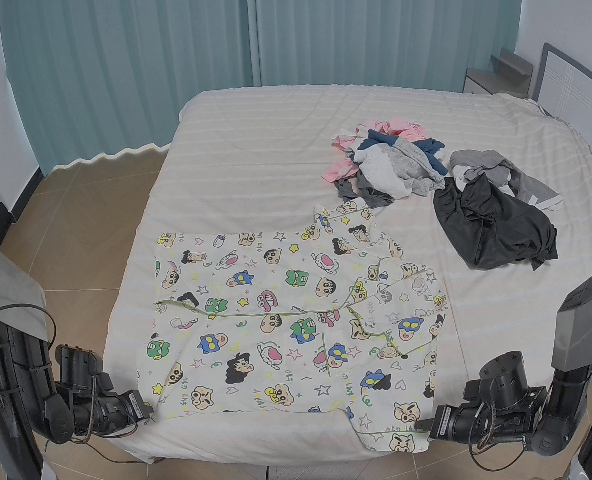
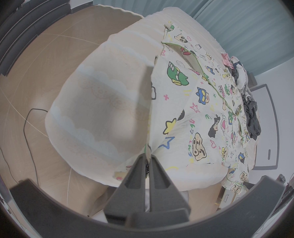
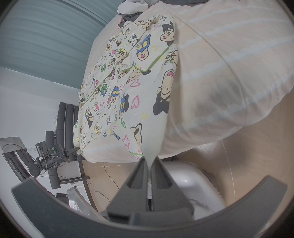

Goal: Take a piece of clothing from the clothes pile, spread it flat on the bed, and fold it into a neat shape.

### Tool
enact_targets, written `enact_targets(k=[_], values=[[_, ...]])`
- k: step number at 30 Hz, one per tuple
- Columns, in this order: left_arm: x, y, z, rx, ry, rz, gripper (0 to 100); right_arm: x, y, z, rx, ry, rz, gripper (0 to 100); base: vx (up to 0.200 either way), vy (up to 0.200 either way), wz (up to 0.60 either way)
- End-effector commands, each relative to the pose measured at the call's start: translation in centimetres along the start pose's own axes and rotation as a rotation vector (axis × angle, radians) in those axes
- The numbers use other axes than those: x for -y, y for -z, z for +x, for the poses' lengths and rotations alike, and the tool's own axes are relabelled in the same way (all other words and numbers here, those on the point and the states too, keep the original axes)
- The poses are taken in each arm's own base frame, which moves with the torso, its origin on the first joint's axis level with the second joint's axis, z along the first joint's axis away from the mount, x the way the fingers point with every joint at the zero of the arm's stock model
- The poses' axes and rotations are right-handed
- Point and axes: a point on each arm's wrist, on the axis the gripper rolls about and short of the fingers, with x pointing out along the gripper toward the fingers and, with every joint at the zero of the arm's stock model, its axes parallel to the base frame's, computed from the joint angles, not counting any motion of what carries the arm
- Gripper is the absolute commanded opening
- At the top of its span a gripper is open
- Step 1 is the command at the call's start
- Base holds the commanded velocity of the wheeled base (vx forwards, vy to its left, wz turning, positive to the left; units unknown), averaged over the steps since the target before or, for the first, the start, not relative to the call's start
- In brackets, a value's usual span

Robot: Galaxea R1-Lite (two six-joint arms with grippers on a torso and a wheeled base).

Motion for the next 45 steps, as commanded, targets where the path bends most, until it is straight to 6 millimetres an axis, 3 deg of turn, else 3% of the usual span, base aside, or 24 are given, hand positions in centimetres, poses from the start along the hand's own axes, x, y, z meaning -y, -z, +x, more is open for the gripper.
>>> enact_targets(k=[1,8,17,25,31,32,40,45], values=[[-0.4,-0.1,-1.0,0.019,-0.008,0.006,0,-0.2,0.1,-1.3,0.001,-0.006,-0.002,0,0.0,0.0,0.0],[-1.9,-0.5,-1.7,0.012,-0.049,0.023,0,-0.2,0.5,-2.2,-0.031,0.017,-0.008,0,0.0,0.0,0.0],[-1.7,0.0,-2.8,-0.055,-0.009,0.018,0,-0.4,0.7,-3.7,-0.043,0.025,-0.014,0,0.0,0.0,0.0],[-1.8,-1.3,-2.1,-0.008,-0.008,0.027,0,-0.4,0.7,-4.0,-0.046,0.027,-0.013,0,0.0,0.0,0.0],[-2.3,-0.3,-1.9,-0.061,-0.03,0.016,0,-0.4,0.7,-4.1,-0.042,0.028,-0.007,0,0.0,0.0,0.0],[-2.3,-0.3,-1.8,-0.065,-0.033,0.014,100,-0.4,0.7,-4.1,-0.042,0.028,-0.007,0,0.0,0.0,0.0],[-2.2,0.2,-1.6,-0.085,-0.044,0.01,100,-0.4,0.7,-4.0,-0.042,0.026,-0.007,0,0.0,0.0,0.0],[-0.5,0.4,-0.8,-0.066,-0.072,-0.054,100,-0.4,0.6,-4.1,-0.039,0.022,-0.007,0,0.0,0.0,0.0]])
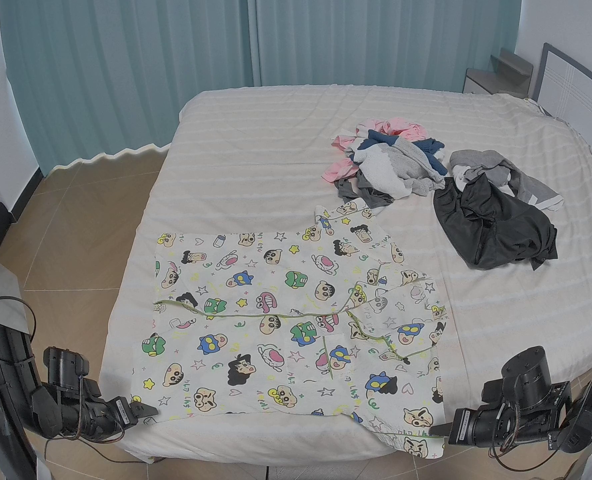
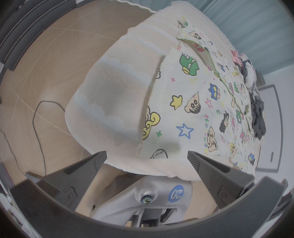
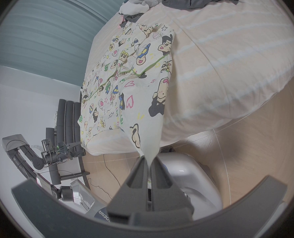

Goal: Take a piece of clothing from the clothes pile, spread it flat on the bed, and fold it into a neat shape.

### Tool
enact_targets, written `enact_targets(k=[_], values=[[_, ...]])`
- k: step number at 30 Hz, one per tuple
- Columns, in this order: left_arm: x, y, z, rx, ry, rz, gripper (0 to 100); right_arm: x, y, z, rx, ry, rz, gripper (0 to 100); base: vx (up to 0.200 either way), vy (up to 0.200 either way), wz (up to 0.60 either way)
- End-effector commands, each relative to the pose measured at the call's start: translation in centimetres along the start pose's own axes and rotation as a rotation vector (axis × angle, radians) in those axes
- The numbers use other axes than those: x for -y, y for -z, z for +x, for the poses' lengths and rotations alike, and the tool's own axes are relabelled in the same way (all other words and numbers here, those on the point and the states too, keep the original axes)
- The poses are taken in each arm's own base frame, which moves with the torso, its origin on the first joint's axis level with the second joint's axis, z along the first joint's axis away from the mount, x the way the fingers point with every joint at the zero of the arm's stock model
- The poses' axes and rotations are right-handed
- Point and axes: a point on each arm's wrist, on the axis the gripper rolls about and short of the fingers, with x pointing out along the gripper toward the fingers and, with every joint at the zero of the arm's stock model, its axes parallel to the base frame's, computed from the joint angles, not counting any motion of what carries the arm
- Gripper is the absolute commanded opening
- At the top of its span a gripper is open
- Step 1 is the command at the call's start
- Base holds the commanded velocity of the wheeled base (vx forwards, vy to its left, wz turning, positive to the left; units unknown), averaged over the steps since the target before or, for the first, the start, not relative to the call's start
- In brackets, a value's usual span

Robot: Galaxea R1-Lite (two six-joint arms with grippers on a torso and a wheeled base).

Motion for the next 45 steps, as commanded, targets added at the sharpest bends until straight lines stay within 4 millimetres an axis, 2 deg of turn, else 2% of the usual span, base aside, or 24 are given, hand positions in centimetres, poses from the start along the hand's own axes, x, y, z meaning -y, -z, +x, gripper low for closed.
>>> enact_targets(k=[1,5,7,15,28,29,39,45], values=[[1.9,0.4,0.8,0.015,-0.01,-0.03,100,0.3,0.3,-0.2,-0.009,0.01,0.002,0,0.0,0.0,0.0],[4.4,0.9,1.8,0.083,-0.03,-0.138,100,0.3,0.3,-0.2,-0.007,0.008,0.003,0,0.0,0.0,0.0],[5.0,0.9,2.3,0.105,-0.044,-0.172,100,0.3,0.3,-0.2,-0.005,0.009,0.004,0,0.0,0.0,0.0],[5.0,1.0,3.1,0.142,-0.096,-0.177,100,0.3,0.2,-0.2,-0.002,0.008,0.008,0,0.0,0.0,0.0],[5.9,-0.7,5.0,0.25,-0.056,-0.206,100,0.2,0.1,-0.4,0.008,-0.002,0.006,0,0.0,0.0,0.0],[5.9,-0.6,5.1,0.255,-0.064,-0.202,0,0.2,0.1,-0.4,0.01,-0.004,0.006,0,0.0,0.0,0.0],[5.5,-0.2,4.7,0.246,-0.092,-0.17,0,0.1,0.0,-0.6,0.019,-0.01,0.004,0,0.0,0.0,0.0],[4.8,0.1,3.3,0.239,-0.115,-0.131,0,-0.1,0.0,-1.3,0.035,-0.029,0.001,0,0.0,0.0,0.0]])
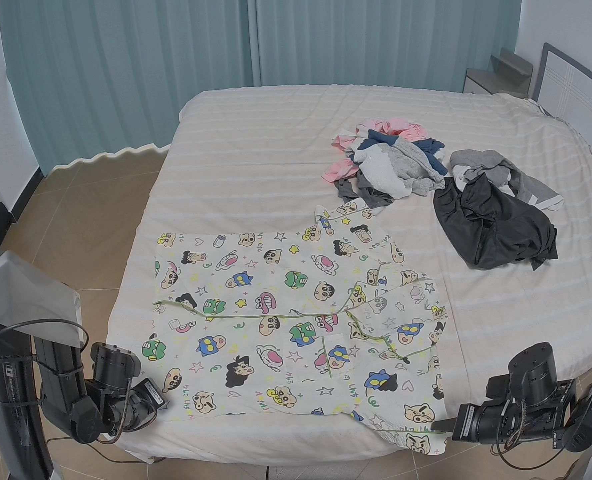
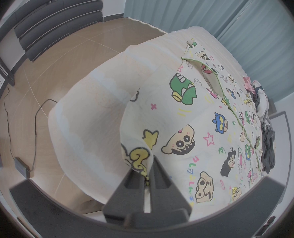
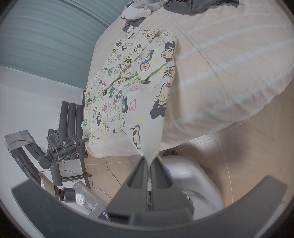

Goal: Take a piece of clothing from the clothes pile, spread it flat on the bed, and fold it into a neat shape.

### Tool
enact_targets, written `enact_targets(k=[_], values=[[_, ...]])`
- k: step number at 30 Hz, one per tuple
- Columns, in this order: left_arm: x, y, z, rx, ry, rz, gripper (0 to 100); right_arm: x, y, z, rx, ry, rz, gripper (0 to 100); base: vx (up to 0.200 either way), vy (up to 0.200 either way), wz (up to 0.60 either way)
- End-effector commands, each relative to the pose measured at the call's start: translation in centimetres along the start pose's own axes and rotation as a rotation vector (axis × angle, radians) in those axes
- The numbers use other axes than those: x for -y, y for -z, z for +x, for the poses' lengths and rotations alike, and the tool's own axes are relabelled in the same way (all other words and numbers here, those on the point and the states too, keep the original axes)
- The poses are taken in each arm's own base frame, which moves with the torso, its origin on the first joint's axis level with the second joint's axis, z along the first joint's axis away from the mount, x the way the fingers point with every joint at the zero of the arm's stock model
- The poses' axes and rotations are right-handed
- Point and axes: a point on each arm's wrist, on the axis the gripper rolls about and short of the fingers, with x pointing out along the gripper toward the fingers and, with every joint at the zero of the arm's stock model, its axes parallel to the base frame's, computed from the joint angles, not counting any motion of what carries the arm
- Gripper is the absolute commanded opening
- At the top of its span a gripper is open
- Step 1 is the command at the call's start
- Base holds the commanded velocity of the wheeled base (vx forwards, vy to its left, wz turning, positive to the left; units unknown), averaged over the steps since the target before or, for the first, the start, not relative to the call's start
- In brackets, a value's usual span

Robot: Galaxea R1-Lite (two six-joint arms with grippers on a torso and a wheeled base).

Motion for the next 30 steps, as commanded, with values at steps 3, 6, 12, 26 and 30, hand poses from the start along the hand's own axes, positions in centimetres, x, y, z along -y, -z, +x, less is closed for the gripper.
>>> enact_targets(k=[3,6,12,26,30], values=[[-1.2,0.0,-2.0,-0.011,-0.015,0.062,0,0.0,0.3,-1.2,0.006,-0.014,-0.005,0,0.0,0.0,0.0],[-1.5,0.3,-2.8,-0.034,-0.007,0.106,0,0.1,0.6,-1.4,-0.013,0.0,-0.012,0,0.0,0.0,0.0],[-2.3,1.0,-3.4,-0.077,-0.029,0.122,0,0.5,1.1,-2.0,-0.055,0.037,-0.006,0,0.0,0.0,0.0],[-2.0,0.9,-3.3,-0.081,-0.005,0.123,0,1.1,1.7,-1.2,-0.124,0.102,-0.004,0,0.0,0.0,0.0],[-2.0,0.9,-3.3,-0.084,0.008,0.117,0,1.0,1.3,0.9,-0.137,0.118,-0.011,100,0.0,0.0,0.0]])
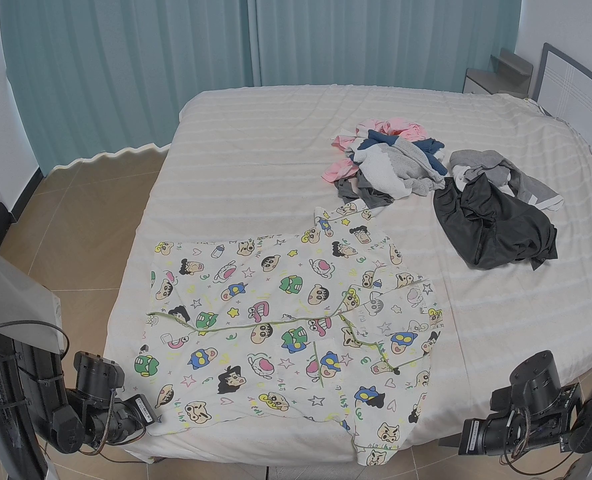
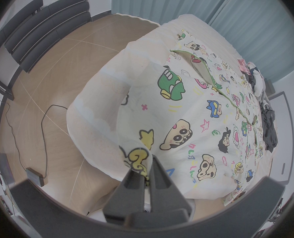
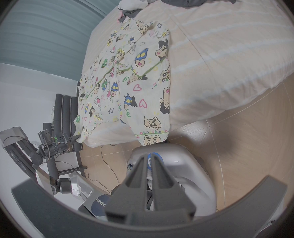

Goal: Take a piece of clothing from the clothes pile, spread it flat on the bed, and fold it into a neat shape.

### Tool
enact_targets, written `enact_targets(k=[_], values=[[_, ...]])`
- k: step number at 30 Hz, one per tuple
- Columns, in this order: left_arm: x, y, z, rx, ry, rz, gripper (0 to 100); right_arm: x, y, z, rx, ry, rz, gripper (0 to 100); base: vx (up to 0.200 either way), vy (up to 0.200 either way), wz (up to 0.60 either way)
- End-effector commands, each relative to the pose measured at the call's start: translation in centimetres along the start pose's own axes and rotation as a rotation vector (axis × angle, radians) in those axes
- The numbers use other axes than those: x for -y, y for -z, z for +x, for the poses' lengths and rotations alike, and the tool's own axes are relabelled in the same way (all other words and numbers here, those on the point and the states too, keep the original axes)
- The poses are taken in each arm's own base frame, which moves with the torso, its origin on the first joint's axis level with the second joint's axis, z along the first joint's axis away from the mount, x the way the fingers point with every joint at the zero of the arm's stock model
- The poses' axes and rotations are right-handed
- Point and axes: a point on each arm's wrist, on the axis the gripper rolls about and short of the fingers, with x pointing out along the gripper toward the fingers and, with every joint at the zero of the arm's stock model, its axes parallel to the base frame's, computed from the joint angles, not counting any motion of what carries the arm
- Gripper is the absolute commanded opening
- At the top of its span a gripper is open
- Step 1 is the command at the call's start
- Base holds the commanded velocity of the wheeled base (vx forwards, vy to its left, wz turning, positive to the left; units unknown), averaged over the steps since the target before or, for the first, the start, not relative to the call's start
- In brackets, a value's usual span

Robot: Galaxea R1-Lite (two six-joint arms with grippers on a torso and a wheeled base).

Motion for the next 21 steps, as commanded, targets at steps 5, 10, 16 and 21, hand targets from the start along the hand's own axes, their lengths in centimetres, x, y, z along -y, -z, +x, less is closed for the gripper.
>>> enact_targets(k=[5,10,16,21], values=[[-0.1,0.2,-0.2,-0.025,0.025,-0.011,0,1.3,0.2,5.8,-0.097,0.107,-0.075,100,0.0,0.0,0.0],[-0.3,-0.2,-0.2,-0.025,0.051,-0.054,0,2.1,0.4,9.0,-0.065,0.091,-0.163,100,0.0,0.0,0.0],[-0.5,-0.2,0.1,-0.038,0.042,-0.061,0,2.2,0.5,10.4,-0.028,0.066,-0.241,100,0.0,0.0,0.0],[-0.6,-0.2,0.1,-0.041,0.043,-0.065,0,2.3,0.7,10.8,-0.038,0.075,-0.326,100,0.0,0.0,0.0]])
